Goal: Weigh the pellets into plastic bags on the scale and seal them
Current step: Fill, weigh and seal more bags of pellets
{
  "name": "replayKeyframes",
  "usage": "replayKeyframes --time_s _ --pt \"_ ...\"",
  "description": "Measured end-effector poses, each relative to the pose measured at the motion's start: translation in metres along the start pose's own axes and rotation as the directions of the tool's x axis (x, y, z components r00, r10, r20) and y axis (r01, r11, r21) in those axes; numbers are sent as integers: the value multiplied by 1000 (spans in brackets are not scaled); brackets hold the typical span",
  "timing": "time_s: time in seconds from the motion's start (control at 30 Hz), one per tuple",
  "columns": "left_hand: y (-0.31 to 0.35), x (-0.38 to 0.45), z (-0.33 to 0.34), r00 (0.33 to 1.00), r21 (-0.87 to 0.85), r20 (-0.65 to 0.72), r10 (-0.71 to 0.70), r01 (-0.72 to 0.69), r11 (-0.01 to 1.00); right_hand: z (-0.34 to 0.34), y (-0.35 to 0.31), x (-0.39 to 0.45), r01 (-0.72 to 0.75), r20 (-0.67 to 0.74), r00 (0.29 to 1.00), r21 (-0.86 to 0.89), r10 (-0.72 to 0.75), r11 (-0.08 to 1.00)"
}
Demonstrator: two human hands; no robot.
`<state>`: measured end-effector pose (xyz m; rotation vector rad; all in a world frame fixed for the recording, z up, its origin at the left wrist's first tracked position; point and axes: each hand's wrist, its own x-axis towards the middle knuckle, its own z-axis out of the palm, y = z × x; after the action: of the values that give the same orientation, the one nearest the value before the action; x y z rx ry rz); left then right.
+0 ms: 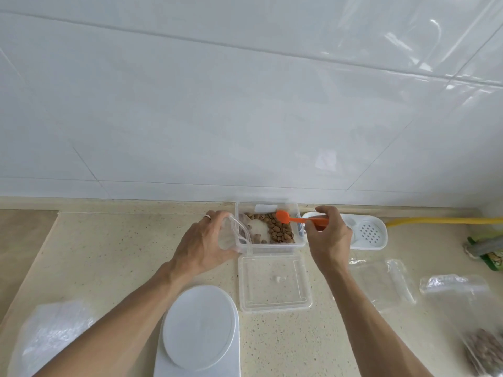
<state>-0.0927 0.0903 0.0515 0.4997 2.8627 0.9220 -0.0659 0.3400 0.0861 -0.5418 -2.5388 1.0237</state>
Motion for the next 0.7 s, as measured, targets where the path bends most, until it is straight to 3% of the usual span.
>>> replayKeyframes --time_s 0.07,0.17,0.3,0.4,0.5,0.6,0.7 --pt "-4 2 -1 1000 29 -4 -9 9 1000 5 2 4 139 -33 989 -71 -141 988" --pt "-9 3 -1 1000 76 8 -22 21 997 5 8 11 371 0 922 -287 -388 883" --pt "-14 5 -1 997 79 42 -64 61 995 4 14 6 398 103 917 -331 -386 856" --pt "-13 6 -1 995 72 67 -79 74 995 11 21 2 234 165 966 -223 -200 946" --pt "-12 4 -3 994 73 73 -81 76 994 17 22 -3 -111 234 965 -38 117 993" --pt "-12 3 -5 994 78 77 -79 73 994 24 24 -8 -387 250 904 130 347 913" --pt "-11 5 -7 994 111 80 -72 63 992 29 28 -12 -504 203 862 233 465 832"
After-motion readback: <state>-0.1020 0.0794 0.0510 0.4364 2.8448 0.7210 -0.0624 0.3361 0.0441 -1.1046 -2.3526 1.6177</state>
